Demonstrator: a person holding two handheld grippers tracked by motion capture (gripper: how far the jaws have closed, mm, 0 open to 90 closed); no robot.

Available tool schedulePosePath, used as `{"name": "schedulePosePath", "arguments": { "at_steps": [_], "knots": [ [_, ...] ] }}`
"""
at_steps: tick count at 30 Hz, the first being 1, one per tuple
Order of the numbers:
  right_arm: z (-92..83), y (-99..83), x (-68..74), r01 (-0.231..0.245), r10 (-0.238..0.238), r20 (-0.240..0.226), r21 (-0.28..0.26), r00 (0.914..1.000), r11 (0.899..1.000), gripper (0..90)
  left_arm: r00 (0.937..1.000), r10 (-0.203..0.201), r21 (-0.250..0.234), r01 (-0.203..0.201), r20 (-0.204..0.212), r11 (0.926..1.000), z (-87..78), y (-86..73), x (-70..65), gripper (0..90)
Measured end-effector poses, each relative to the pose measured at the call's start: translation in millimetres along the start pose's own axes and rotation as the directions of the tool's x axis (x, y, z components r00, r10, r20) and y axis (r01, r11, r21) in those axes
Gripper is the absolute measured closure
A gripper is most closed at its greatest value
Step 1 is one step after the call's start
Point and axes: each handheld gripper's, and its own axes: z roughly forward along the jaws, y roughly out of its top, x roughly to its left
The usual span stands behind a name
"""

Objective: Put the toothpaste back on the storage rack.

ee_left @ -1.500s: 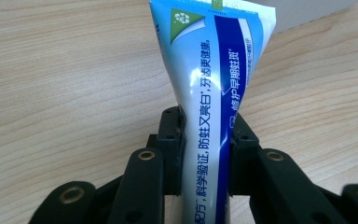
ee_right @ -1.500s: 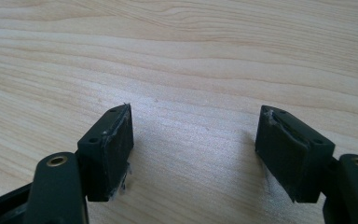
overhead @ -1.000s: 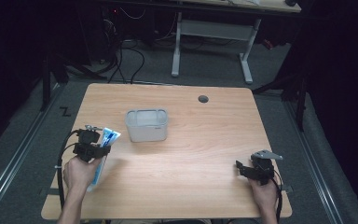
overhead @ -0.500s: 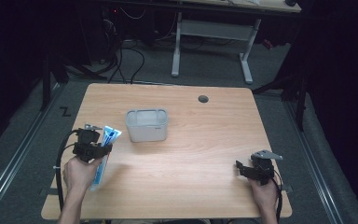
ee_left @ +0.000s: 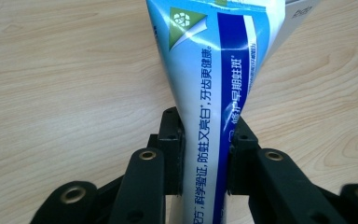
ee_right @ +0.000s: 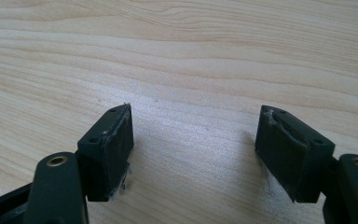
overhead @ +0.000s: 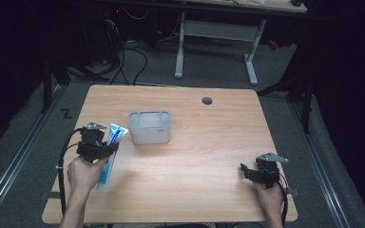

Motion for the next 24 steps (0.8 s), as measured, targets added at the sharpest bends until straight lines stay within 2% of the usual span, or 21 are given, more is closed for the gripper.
{"name": "schedulePosePath", "arguments": {
  "at_steps": [12, 17, 24],
  "knots": [
    [0.0, 0.0, -0.2, 0.000, 0.000, -0.002, 0.000, 1.0000, 1.000, 27.7, 0.9981, 0.023, -0.047, -0.020, 0.057, 0.9987, -1.8, 12.2, -10.3, 73.4],
    [0.0, 0.0, -0.1, 0.001, -0.001, -0.001, 0.000, 1.0000, 1.000, 27.7, 0.9939, 0.033, -0.083, -0.024, 0.106, 0.9963, -3.4, 17.8, -14.1, 73.3],
    [0.0, 0.0, -0.3, 0.005, -0.005, -0.003, -0.001, 1.0000, 1.000, 27.7, 0.9917, 0.054, -0.106, -0.041, 0.117, 0.9935, -2.2, 26.8, -16.4, 73.5]
  ]
}}
